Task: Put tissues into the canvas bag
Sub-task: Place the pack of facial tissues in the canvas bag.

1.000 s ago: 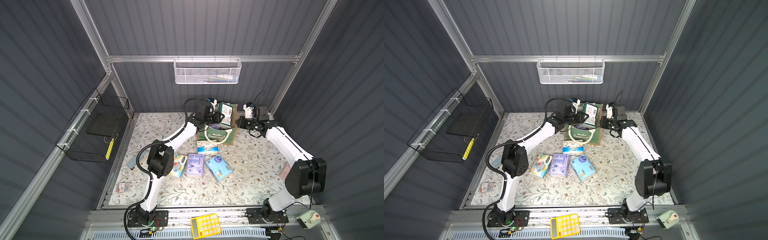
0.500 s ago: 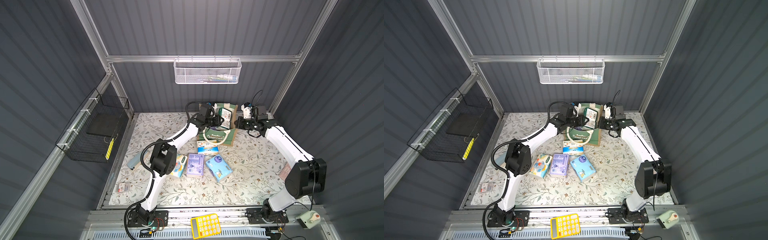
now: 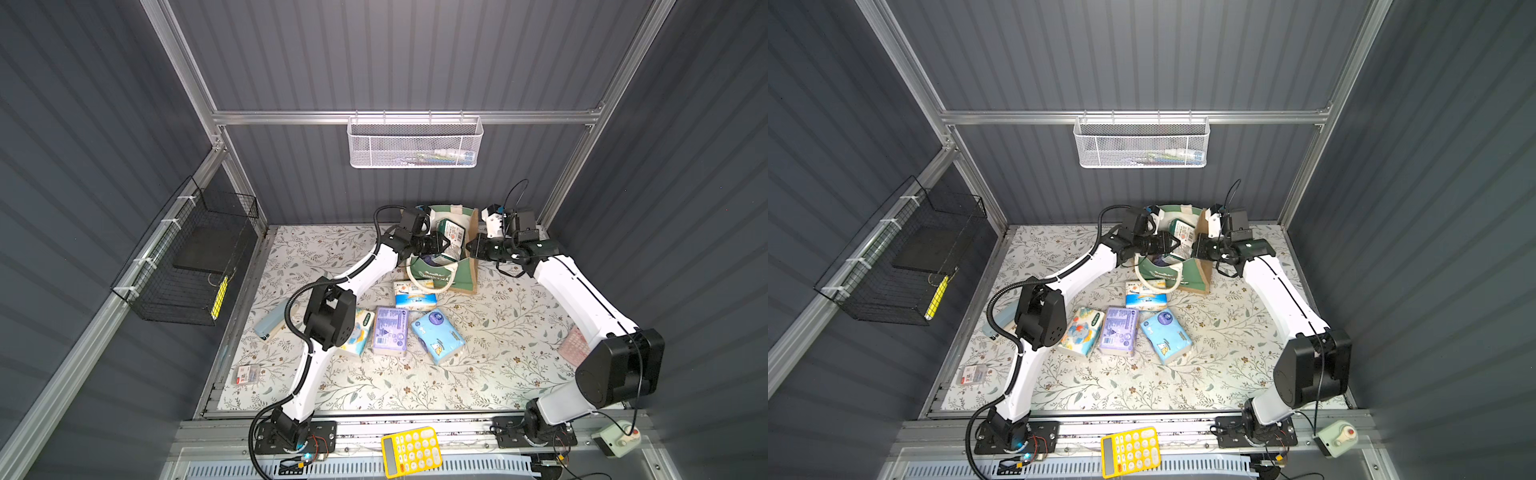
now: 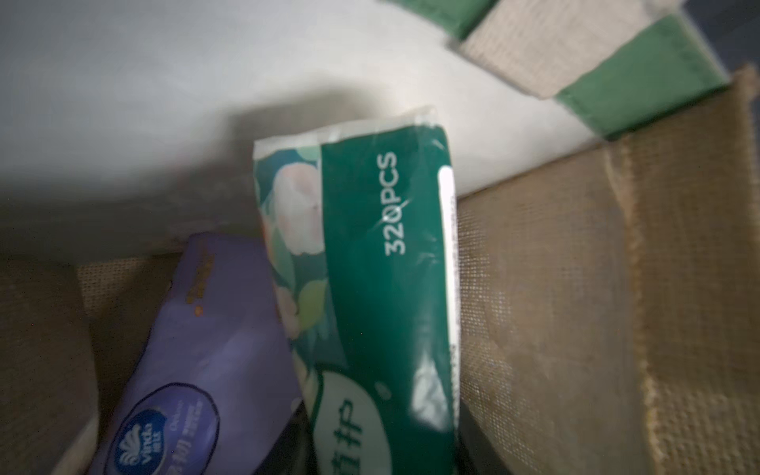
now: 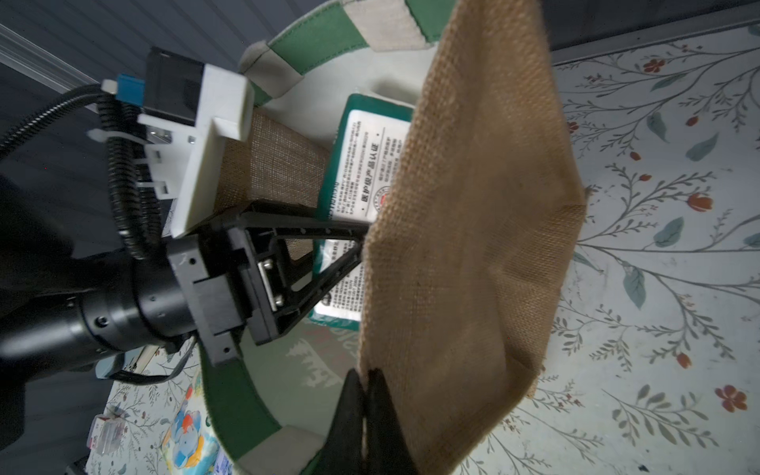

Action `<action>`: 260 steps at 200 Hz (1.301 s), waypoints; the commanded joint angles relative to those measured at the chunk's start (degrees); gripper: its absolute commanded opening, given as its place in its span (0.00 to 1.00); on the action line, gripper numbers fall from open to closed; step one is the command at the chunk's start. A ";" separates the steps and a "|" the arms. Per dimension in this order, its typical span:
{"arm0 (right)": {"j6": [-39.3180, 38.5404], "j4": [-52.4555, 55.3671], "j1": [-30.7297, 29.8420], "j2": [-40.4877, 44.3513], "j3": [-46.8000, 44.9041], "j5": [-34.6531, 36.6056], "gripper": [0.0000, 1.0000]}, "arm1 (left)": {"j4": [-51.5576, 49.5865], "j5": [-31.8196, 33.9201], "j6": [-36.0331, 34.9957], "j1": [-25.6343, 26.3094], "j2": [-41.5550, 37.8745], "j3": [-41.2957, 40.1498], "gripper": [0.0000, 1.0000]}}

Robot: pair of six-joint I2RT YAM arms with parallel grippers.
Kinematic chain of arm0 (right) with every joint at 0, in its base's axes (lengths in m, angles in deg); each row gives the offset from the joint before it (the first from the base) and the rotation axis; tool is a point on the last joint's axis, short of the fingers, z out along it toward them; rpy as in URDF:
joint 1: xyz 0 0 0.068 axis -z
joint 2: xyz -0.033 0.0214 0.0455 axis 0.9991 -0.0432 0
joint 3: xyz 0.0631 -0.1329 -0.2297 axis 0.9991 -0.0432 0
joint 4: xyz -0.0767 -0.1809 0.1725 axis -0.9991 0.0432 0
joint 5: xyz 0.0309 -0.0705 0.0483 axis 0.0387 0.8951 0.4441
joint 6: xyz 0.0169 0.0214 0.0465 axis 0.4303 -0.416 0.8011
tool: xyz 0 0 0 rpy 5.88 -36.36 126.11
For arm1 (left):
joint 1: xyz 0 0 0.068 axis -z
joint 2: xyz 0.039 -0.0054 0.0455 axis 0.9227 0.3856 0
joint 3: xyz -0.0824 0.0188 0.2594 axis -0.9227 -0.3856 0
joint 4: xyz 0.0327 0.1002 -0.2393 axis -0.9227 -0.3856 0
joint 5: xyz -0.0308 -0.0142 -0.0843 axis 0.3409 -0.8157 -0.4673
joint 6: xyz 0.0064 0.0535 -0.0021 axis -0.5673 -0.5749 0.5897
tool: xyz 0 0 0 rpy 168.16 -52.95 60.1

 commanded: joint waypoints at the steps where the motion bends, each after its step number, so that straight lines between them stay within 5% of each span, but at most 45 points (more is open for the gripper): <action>1: 1.38 -1.69 -1.03 1.88 0.45 -3.64 0.00 | -2.38 -2.40 -0.12 0.07 2.82 1.85 0.42; 126: 4.10 -5.96 -1.00 5.34 -7.75 -3.55 0.00 | -6.61 5.79 -5.17 0.62 -7.12 4.23 0.44; 260: 9.44 -12.20 -0.78 8.18 -12.55 -7.04 0.00 | -10.89 4.35 -3.16 3.50 4.25 12.04 0.44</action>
